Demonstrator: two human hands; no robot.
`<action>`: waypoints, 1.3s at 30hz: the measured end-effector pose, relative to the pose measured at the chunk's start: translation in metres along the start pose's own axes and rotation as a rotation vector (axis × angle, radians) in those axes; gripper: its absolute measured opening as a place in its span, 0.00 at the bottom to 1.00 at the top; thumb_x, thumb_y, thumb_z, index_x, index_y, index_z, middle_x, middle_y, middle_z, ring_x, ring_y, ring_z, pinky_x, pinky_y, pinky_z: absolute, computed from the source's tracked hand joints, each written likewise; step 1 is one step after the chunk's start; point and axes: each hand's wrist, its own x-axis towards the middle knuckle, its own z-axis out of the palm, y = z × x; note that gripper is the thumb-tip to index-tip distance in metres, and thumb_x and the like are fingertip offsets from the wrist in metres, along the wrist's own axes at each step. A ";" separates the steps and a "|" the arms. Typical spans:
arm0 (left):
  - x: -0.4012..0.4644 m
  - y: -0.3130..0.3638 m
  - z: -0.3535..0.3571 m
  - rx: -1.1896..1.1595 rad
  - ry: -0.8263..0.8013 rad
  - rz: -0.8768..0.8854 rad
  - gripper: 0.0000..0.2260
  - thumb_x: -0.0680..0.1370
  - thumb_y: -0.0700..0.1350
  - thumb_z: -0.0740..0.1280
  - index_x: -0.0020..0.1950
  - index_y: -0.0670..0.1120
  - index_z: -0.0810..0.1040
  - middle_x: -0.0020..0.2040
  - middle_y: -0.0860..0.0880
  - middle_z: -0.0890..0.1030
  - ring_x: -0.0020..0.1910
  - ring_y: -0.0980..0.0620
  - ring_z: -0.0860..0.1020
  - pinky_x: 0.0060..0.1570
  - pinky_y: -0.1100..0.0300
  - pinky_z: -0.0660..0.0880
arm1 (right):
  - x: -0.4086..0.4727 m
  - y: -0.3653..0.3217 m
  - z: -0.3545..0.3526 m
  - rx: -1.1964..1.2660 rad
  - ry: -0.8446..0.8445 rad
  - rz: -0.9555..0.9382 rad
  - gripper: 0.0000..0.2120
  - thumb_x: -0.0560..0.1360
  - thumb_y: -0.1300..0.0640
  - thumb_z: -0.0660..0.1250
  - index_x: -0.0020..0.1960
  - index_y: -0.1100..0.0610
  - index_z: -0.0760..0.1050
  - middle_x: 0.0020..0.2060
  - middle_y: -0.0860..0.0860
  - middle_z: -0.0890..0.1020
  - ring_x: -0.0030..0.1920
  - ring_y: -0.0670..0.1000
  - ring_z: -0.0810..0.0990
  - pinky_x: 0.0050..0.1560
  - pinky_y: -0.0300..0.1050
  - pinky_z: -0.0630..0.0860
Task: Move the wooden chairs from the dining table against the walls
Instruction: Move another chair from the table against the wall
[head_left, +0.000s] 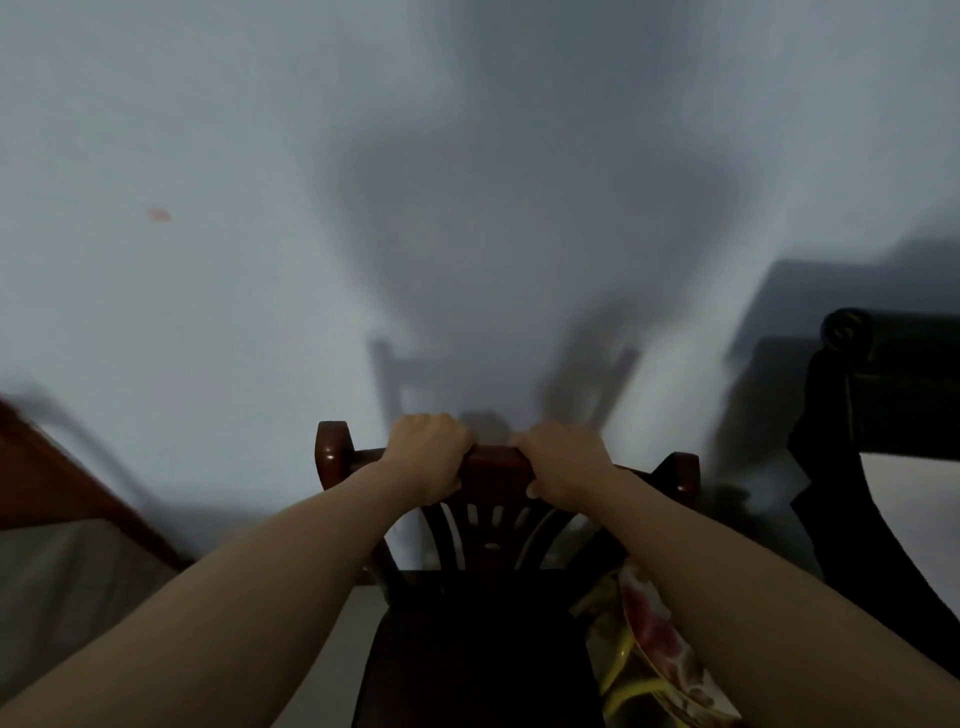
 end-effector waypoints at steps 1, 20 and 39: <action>0.011 -0.003 0.002 0.000 -0.009 -0.006 0.11 0.70 0.47 0.69 0.52 0.48 0.77 0.50 0.46 0.80 0.48 0.43 0.79 0.39 0.56 0.68 | 0.010 0.006 0.002 0.005 -0.004 -0.004 0.19 0.69 0.55 0.71 0.59 0.51 0.74 0.55 0.55 0.78 0.57 0.59 0.77 0.51 0.51 0.73; 0.118 -0.041 0.037 -0.067 0.020 -0.091 0.19 0.72 0.45 0.68 0.63 0.51 0.73 0.57 0.47 0.79 0.54 0.45 0.78 0.47 0.53 0.74 | 0.114 0.054 0.027 0.022 0.038 0.033 0.16 0.71 0.58 0.71 0.57 0.59 0.73 0.54 0.56 0.79 0.52 0.56 0.78 0.41 0.43 0.69; 0.096 -0.035 0.034 -0.212 -0.018 -0.146 0.34 0.72 0.36 0.67 0.74 0.52 0.56 0.73 0.46 0.64 0.69 0.43 0.66 0.56 0.47 0.73 | 0.108 0.052 0.029 0.051 -0.032 0.109 0.28 0.71 0.55 0.69 0.66 0.61 0.62 0.62 0.61 0.71 0.61 0.60 0.71 0.57 0.52 0.71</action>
